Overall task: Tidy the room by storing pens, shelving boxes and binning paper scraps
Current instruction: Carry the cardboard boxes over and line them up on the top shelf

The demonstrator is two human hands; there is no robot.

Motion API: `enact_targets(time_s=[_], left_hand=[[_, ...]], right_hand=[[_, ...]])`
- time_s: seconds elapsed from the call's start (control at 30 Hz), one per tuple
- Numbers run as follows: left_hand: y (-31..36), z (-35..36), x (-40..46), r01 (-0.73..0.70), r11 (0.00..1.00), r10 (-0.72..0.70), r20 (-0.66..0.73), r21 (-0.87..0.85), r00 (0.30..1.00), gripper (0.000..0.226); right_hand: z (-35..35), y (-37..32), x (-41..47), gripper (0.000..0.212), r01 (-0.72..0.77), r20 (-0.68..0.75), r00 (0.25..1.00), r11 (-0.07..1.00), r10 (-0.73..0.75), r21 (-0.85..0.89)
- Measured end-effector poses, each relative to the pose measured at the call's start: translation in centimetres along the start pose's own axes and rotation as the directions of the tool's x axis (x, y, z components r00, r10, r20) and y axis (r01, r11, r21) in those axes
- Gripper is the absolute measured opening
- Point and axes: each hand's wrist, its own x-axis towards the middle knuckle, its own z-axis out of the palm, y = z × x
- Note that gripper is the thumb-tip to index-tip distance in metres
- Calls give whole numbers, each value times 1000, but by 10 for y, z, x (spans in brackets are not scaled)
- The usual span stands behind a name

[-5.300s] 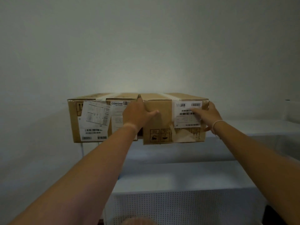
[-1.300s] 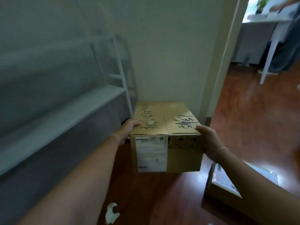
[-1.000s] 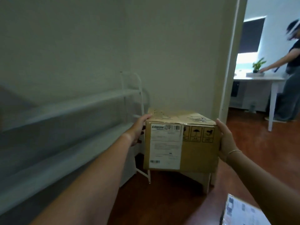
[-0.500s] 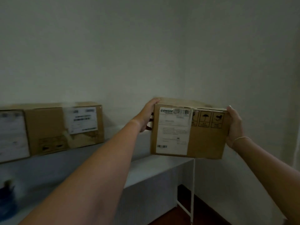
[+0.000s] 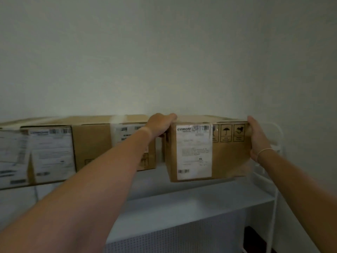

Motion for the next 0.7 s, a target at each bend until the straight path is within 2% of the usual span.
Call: enact_targets(time_s=[0.07, 0.17, 0.2, 0.27, 0.3, 0.33, 0.4, 0.47, 0.53, 0.7], left_hand=[[-5, -6, 8, -22, 986, 25, -19, 167, 999, 37], [-15, -15, 14, -151, 925, 187, -72, 348, 980, 49], [-17, -17, 16, -206, 882, 268, -91, 424, 959, 51], [-20, -23, 18, -291, 737, 464, -144, 610, 874, 46], [-20, -26, 19, -307, 677, 533, -158, 669, 831, 43], [-23, -29, 21, -313, 658, 559, -166, 685, 812, 46], [-31, -38, 24, -314, 704, 505, -139, 637, 852, 64], [-44, -44, 23, -295, 734, 404, -44, 612, 914, 78], [-55, -44, 21, -286, 692, 370, 15, 663, 929, 81], [-64, -41, 34, -208, 553, 431, -63, 807, 900, 76]], right_hand=[[11, 8, 10, 57, -8, 26, 1000, 998, 10, -66], [27, 16, 25, 72, -3, -3, 1000, 988, 3, -157], [31, 16, 29, 70, 6, -27, 1000, 985, -11, -170], [42, 18, 36, 64, 22, -60, 998, 982, -34, -186], [46, 19, 42, 63, 33, -77, 996, 980, -49, -198], [50, 21, 46, 65, 43, -97, 993, 975, -65, -219], [62, 24, 50, 68, 74, -124, 986, 962, -110, -265], [74, 29, 53, 69, 97, -131, 981, 949, -142, -299], [82, 33, 56, 69, 106, -125, 981, 943, -152, -314], [86, 42, 72, 68, 111, -81, 986, 943, -143, -314]])
